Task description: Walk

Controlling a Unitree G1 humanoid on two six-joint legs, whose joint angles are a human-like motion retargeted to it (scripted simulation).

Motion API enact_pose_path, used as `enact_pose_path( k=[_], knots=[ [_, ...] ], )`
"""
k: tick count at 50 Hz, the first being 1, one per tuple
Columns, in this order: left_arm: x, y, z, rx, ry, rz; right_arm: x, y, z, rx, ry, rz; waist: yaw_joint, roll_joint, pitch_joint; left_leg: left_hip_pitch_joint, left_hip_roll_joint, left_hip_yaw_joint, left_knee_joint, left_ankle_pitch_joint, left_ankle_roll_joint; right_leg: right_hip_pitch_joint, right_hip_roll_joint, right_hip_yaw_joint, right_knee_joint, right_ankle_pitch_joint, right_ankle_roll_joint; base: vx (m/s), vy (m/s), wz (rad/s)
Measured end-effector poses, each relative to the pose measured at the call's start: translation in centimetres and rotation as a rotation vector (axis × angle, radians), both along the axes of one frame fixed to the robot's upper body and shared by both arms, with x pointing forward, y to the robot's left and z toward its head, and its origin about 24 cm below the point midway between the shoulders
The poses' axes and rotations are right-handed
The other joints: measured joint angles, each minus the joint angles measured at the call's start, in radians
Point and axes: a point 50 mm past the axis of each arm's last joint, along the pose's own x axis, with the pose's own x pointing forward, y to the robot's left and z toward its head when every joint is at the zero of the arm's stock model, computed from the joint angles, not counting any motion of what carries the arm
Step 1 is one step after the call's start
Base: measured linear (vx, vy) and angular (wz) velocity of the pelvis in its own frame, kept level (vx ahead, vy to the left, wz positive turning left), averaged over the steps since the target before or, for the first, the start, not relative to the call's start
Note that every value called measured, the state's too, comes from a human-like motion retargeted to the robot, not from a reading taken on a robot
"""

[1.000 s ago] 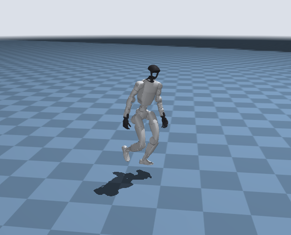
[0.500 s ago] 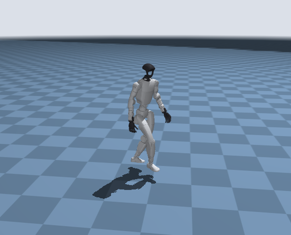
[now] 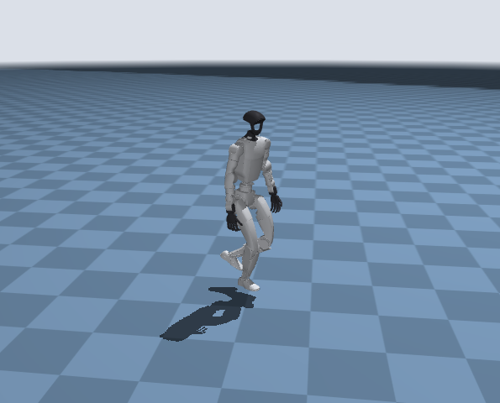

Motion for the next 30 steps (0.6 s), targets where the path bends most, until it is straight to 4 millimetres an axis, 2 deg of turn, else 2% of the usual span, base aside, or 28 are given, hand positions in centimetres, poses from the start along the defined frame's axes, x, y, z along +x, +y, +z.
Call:
enact_pose_path(
  k=[5,10,18,20,22,28,30],
  knots=[
    [-1.4,0.0,-0.2,-0.01,0.043,-0.006,1.5,-0.5,0.7,-0.011,-0.052,-0.037,0.056,-0.028,0.007,-0.121,0.063,0.009,-0.019,-0.109,0.046,0.061,0.023,0.049,-0.028,-0.031,0.012,0.26,0.0,-0.5],
    [-2.8,-0.4,-0.5,-0.016,0.079,-0.022,3.4,-0.9,1.5,-0.024,-0.125,-0.051,0.091,-0.064,0.015,-0.202,0.043,0.006,-0.207,-0.139,0.042,0.12,0.019,0.113,-0.047,-0.065,0.031,0.28,0.05,-0.51],
    [-3.9,-1.4,-0.8,-0.045,0.11,-0.096,5.9,-1.3,2.9,-0.046,-0.222,-0.03,0.084,-0.113,0.004,-0.271,-0.059,-0.018,-0.585,-0.013,-0.029,0.181,-0.017,0.2,-0.057,-0.112,0.042,0.27,0.07,-0.34],
    [-4.2,-1.8,-0.9,-0.054,0.117,-0.114,6.1,-1.2,3.0,-0.049,-0.231,-0.019,0.078,-0.117,0.003,-0.303,-0.063,-0.032,-0.604,0.0,-0.047,0.183,-0.021,0.216,-0.022,-0.135,0.041,0.23,0.09,-0.26],
    [-3.9,-1.9,-0.9,-0.059,0.109,-0.135,6.6,-1.4,3.4,-0.056,-0.245,-0.008,0.068,-0.127,-0.009,-0.28,-0.1,-0.032,-0.727,0.047,-0.055,0.199,-0.034,0.234,-0.042,-0.144,0.04,0.27,0.09,-0.15],
    [-3.1,-2.2,-0.8,-0.058,0.089,-0.172,6.4,-1.1,3.1,-0.067,-0.237,0.027,0.059,-0.14,-0.023,-0.326,-0.114,-0.059,-0.671,0.078,-0.067,0.215,-0.041,0.284,0.037,-0.215,0.03,0.27,0.1,-0.25],
    [-2.2,-2.0,-0.7,-0.048,0.07,-0.178,6.3,-1.0,3.0,-0.067,-0.231,0.032,0.065,-0.145,-0.013,-0.274,-0.127,-0.056,-0.714,0.11,-0.064,0.258,-0.042,0.306,0.015,-0.219,0.026,0.31,0.1,-0.27]
  ],
)
